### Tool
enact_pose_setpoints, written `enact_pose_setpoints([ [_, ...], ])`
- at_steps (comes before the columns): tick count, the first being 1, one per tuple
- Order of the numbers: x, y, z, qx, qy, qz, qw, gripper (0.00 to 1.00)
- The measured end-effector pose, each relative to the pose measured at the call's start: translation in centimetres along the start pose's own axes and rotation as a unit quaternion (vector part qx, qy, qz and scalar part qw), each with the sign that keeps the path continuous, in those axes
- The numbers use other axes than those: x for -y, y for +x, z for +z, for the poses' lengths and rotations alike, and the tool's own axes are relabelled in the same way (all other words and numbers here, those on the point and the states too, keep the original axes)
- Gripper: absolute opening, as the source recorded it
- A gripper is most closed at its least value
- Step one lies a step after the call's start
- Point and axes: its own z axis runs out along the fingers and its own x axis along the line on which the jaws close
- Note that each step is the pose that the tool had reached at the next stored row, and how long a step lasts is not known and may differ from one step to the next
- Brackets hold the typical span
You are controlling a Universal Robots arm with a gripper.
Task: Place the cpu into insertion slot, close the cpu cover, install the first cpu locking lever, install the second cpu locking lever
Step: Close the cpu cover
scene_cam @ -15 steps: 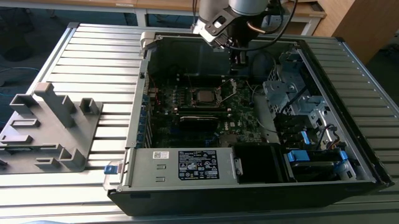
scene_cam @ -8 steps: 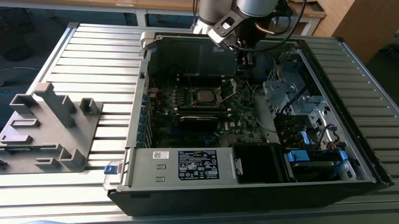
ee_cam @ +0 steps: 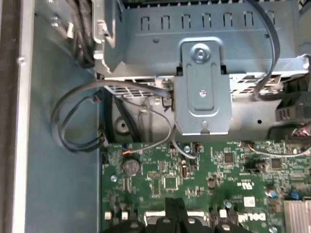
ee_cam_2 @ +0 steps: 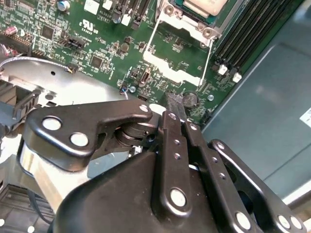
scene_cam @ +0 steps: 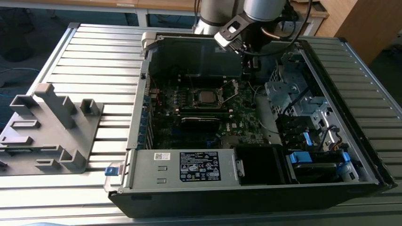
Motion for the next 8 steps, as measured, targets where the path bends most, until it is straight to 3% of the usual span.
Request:
enact_pose_setpoints([
  [8,-0.26,0.0,1.0,0.0015,-0.0005,0.028,0.99961,0.11],
])
